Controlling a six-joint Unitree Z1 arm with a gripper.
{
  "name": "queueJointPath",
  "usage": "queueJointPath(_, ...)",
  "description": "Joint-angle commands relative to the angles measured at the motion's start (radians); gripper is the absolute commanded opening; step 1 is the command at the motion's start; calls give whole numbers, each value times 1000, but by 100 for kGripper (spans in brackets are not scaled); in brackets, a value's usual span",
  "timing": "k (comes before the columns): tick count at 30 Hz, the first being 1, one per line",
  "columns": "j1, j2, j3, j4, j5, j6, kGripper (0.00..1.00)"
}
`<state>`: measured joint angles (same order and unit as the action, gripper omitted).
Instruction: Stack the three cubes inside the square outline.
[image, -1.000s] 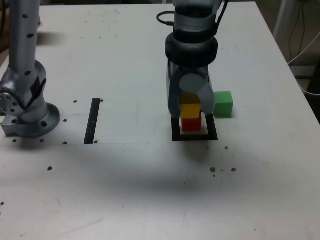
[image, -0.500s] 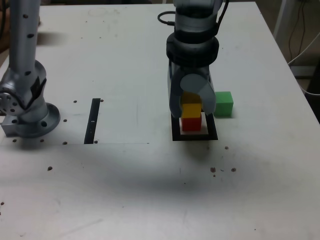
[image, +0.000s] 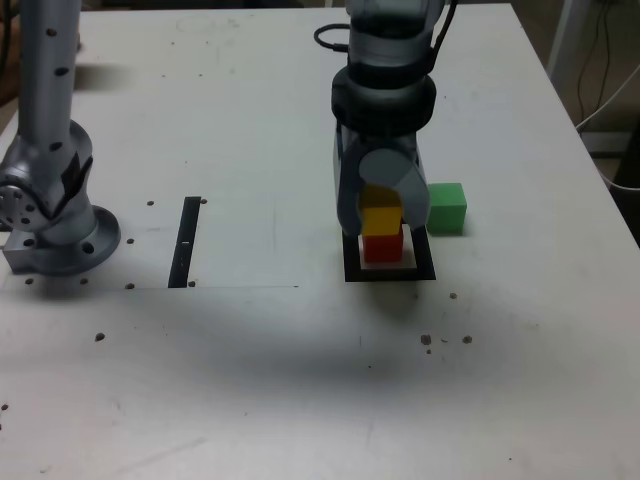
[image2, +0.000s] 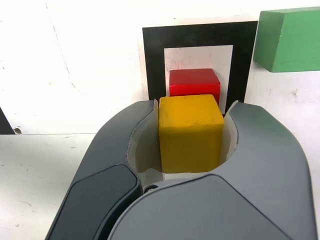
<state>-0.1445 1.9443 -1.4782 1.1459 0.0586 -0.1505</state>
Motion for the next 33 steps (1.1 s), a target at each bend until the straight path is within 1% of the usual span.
queueJointPath(1,3,8,2,-4,3,-1,29)
queueJointPath(20,5,8,9,-28,1,-1,29)
queueJointPath(24,5,8,12,-24,4,0,32)
queueJointPath(26,6,8,13,-19,6,4,37)
queueJointPath(28,7,9,13,-15,4,11,44)
queueJointPath(33,10,11,13,-18,-9,44,74)
